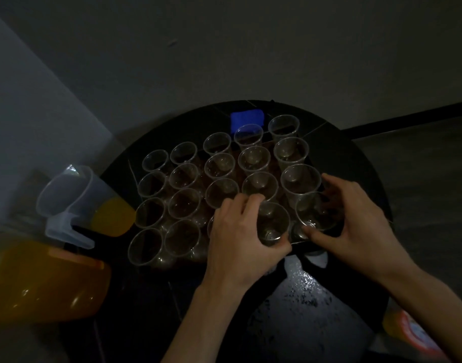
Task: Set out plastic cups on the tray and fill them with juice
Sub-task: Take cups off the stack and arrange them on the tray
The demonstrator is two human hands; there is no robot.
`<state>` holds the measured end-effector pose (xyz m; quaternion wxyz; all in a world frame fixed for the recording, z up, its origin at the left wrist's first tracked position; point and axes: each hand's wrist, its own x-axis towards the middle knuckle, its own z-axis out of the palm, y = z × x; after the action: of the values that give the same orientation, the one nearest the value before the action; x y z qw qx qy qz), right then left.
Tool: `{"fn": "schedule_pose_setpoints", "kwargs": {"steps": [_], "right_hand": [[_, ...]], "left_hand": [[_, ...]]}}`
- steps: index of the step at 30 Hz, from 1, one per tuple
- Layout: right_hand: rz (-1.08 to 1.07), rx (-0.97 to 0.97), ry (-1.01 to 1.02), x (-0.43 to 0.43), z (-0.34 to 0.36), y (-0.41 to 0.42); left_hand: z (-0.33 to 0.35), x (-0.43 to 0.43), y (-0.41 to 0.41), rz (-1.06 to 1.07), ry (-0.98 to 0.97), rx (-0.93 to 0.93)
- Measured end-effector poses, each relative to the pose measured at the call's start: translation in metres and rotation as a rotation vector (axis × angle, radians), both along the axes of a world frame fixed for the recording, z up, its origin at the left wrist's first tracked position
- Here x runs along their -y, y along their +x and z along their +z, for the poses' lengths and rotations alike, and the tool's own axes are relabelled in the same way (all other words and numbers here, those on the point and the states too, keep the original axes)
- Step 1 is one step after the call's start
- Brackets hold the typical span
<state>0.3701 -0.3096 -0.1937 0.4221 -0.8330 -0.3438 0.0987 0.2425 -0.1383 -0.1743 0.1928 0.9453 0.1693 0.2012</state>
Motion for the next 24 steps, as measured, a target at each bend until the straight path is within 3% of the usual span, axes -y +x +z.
{"fn": "schedule_pose_setpoints", "kwargs": {"steps": [19, 24], "right_hand": [[0.001, 0.007, 0.002, -0.0001, -0.0015, -0.0011], [-0.096, 0.051, -0.022, 0.0019, 0.0008, 0.0016]], "left_hand": [[0.0036, -0.0024, -0.002, 0.015, -0.014, 0.111], [0.0077, -0.0056, -0.0044, 0.02, -0.081, 0.175]]}}
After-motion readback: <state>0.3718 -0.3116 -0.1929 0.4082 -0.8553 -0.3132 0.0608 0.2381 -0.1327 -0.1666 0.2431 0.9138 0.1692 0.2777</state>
